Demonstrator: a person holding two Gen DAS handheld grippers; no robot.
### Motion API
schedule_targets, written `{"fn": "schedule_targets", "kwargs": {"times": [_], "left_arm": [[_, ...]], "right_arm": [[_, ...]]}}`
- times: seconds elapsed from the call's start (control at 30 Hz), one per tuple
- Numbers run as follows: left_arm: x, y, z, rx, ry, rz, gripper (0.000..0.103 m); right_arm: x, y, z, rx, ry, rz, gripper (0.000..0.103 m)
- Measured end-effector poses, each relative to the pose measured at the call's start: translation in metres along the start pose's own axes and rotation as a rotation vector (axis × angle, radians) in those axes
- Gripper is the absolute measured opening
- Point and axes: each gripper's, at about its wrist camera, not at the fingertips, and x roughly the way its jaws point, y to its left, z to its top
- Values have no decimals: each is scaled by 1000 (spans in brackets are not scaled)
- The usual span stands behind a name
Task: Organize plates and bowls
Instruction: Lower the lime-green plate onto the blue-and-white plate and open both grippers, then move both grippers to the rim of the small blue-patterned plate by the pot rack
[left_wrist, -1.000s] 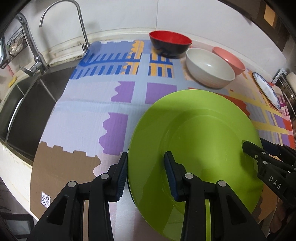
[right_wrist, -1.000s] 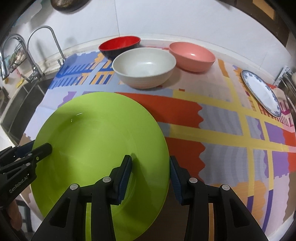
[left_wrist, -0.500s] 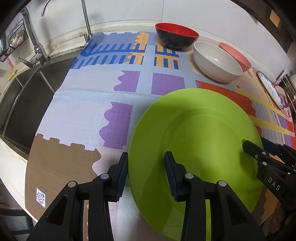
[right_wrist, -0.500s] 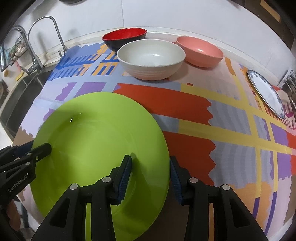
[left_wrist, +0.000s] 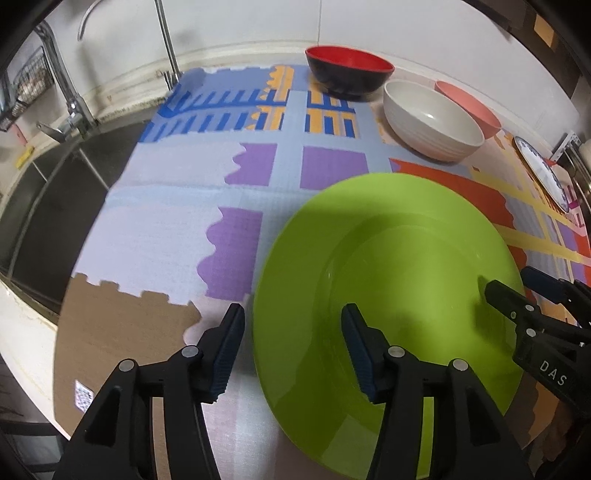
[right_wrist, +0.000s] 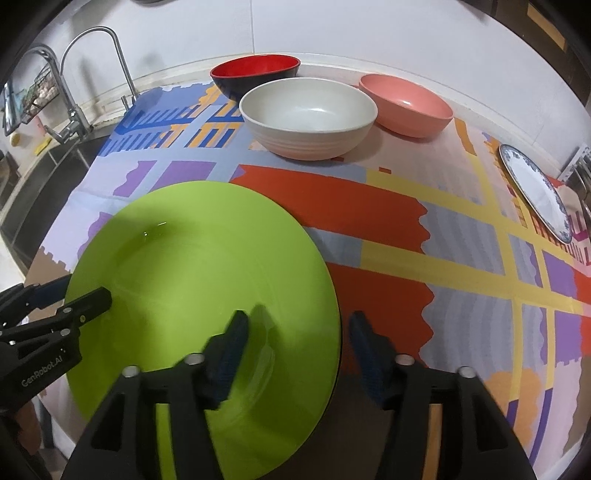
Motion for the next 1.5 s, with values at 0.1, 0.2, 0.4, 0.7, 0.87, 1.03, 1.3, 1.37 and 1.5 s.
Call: {"fn": "schedule_targets", "kwargs": {"times": [0.1,0.2,0.4,0.7,0.87,1.03,1.3,1.37,1.5], "left_arm": [[-12,-5,3,18,-50,9,65],[-25,-13,8,41,-88,-1,72],[-45,-34,21,86,-150,-41,82],[-68,-78,39,164,-253,-73,96],[-75,-104,49,196,-296,-106,97],[-85,-133,58,224,-331,-132,98],[-94,-177,84,282,-329,-213,98],[-96,-188,92,304,-339,-223,98],[-97,-215,108,352,-360,-245,98]], "right_arm": [[-4,-2,0,0,-20,-7,59],[-13,-7,1,6,-49,-1,59],[-33,-23,6,37,-103,-2,67],[-63,-63,8,97,-179,-44,75],[-76,-88,8,124,-205,-90,75],[-90,-115,9,154,-240,-128,75],[-108,-158,11,229,-293,-159,75],[-114,-169,13,254,-311,-174,75],[-121,-188,15,287,-340,-207,75]]}}
